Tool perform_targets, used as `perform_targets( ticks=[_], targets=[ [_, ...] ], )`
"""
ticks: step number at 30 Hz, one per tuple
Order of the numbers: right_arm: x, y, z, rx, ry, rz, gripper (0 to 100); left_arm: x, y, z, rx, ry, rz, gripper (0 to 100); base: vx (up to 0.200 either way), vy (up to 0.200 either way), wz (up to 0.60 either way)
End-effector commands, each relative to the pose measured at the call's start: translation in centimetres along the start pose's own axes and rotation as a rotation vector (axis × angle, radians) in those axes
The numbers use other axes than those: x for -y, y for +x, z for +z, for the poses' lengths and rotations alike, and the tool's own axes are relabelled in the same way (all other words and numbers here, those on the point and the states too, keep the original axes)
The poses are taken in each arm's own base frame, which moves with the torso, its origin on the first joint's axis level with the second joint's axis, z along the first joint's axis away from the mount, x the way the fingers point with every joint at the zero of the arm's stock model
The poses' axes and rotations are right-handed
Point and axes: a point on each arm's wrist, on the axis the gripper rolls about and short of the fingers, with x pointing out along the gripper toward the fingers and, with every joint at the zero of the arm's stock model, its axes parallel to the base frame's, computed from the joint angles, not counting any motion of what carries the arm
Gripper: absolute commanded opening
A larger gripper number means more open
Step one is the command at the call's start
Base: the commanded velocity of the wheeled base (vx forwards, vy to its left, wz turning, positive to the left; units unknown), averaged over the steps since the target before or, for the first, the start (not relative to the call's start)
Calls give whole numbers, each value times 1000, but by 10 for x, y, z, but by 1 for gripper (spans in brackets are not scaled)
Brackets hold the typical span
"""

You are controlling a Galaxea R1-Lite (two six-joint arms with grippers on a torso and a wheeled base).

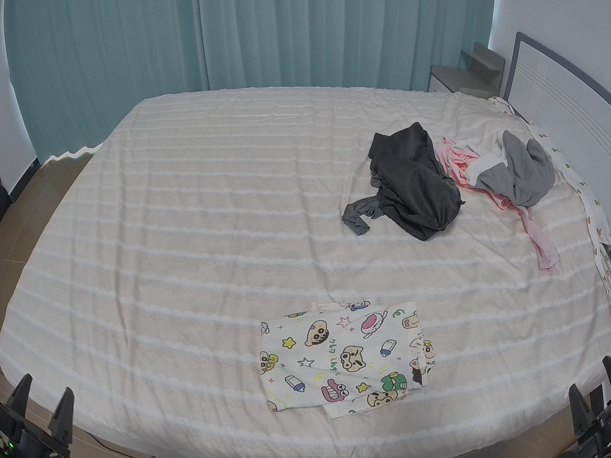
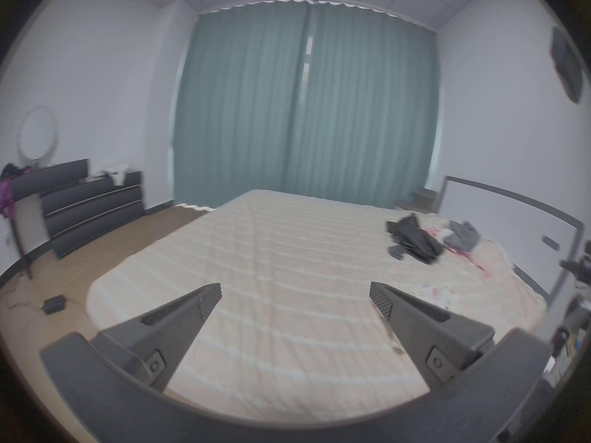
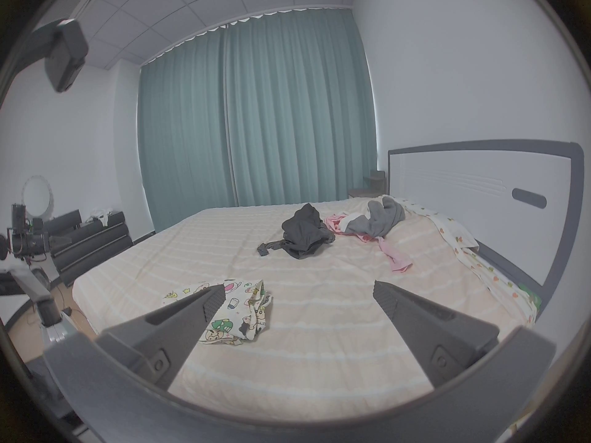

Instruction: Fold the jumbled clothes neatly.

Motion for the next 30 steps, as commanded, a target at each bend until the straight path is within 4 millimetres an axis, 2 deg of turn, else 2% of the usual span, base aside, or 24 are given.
perform_targets(
  ticks=[1, 3, 11, 16, 18, 19, 20, 21, 22, 25, 27, 28, 30],
  targets=[
    [1, 1, -14, 26, -59, 1, 100, 3, 1, -10, -8, 54, -194, 100, 0, 0, 0],
    [1, 1, -15, 25, -66, -2, 100, 5, 1, -9, -18, 57, -274, 100, 0, 0, 0],
    [2, 4, -17, -46, -93, -77, 100, 5, 1, -9, -40, 64, -326, 100, 0, 0, 0],
    [3, 4, -19, -24, -49, -85, 100, 4, 0, -11, -14, 138, -335, 100, 0, 0, 0],
    [3, 4, -19, -20, -25, -107, 100, 5, -1, -9, -28, 54, -360, 100, 0, 0, 0],
    [3, 4, -19, -18, -26, -112, 100, 5, -1, -8, -52, -27, -435, 100, 0, 0, 0],
    [3, 4, -19, -18, -26, -112, 100, 5, -1, -8, -52, -27, -435, 100, 0, 0, 0],
    [3, 3, -19, -15, -28, -110, 100, 4, -4, -6, -82, -116, -543, 100, 0, 0, 0],
    [3, 3, -19, -15, -28, -110, 100, 4, -4, -6, -82, -116, -543, 100, 0, 0, 0],
    [3, 3, -20, -2, -30, -99, 100, 4, -5, -6, -67, -140, -509, 100, 0, 0, 0],
    [3, 3, -20, 0, -29, -99, 100, 3, -10, -8, 30, -54, -430, 100, 0, 0, 0],
    [3, 3, -20, 0, -30, -99, 100, 2, -9, -9, 47, 1, -377, 100, 0, 0, 0],
    [3, 3, -20, 0, -30, -99, 100, -3, -7, -11, 84, 157, -160, 100, 0, 0, 0]
  ],
)
